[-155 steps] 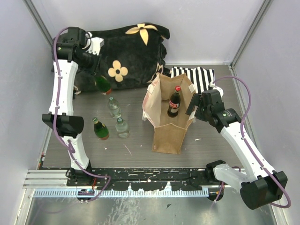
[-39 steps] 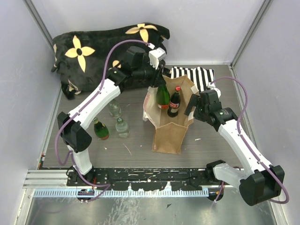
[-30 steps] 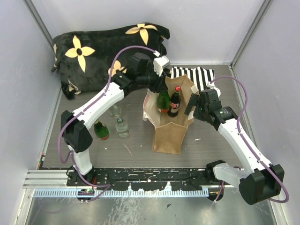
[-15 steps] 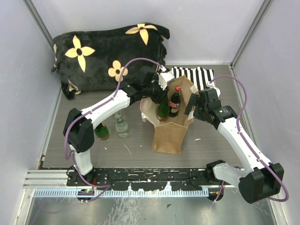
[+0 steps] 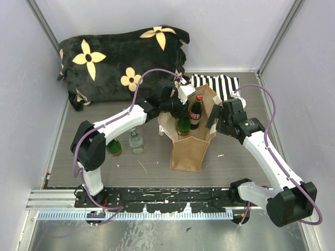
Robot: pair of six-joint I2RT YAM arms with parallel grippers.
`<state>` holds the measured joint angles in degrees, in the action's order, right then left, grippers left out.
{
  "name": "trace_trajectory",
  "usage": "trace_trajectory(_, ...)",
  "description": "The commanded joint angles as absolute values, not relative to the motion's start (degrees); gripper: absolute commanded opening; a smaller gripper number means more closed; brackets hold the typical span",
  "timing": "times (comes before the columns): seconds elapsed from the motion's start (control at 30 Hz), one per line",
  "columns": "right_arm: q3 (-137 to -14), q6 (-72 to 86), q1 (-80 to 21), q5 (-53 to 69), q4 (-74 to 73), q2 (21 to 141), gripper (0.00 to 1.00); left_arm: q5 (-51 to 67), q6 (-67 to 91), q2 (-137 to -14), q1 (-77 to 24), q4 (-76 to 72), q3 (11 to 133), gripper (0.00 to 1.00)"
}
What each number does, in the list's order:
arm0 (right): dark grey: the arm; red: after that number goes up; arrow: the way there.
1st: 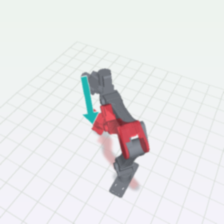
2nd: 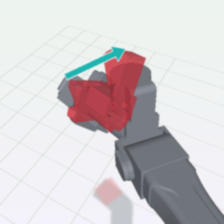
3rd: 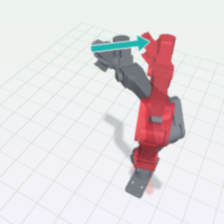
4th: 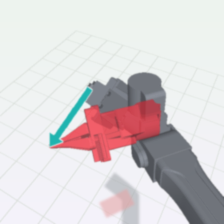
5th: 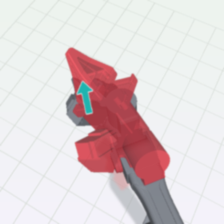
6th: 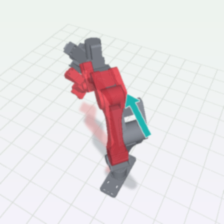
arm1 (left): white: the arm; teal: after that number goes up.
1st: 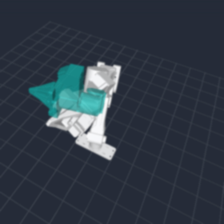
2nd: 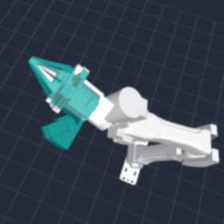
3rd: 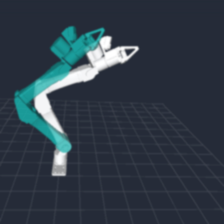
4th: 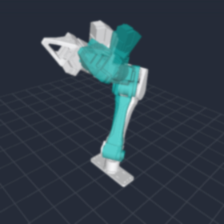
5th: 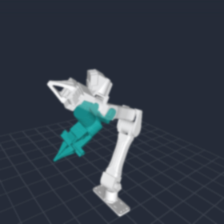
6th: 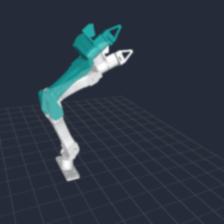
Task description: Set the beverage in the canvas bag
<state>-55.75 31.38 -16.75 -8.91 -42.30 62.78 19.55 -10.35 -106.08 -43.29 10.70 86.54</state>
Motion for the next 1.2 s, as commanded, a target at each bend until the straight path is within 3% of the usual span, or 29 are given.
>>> trace_trajectory(0.0,-57.5,30.1,-16.6,-9.7,-43.9,63.2,1.0,17.1,-12.1,-102.9,-43.2,4.6,85.7,0.0)
trace_trajectory(0.33,-57.0,30.5,-16.7,-9.4,-43.7,63.0,1.0,16.6,-13.2,-101.5,-43.3,6.2,82.6,0.0)
trace_trajectory(0.37,-57.0,30.6,-16.7,-9.4,-43.7,62.9,1.0,16.5,-13.2,-101.4,-43.3,6.4,82.6,0.03)
trace_trajectory(0.57,-57.0,30.6,-16.7,-9.1,-43.4,63.3,1.0,16.6,-12.8,-100.7,-43.3,6.7,83.3,0.5)
trace_trajectory(0.7,-57.0,30.7,-16.6,-8.9,-43.3,63.4,1.0,17.3,-12.1,-100.1,-43.3,7.4,84.2,0.65)
trace_trajectory(0.9,-57.0,30.9,-16.7,-8.7,-43.2,63.4,1.0,20.6,-10.0,-98.2,-43.3,7.7,84.5,0.74)
trace_trajectory(1.17,-57.0,31.4,-16.7,-8.6,-43.1,63.1,1.0,22.5,-3.5,-91.2,-42.9,6.3,86.0,0.77)
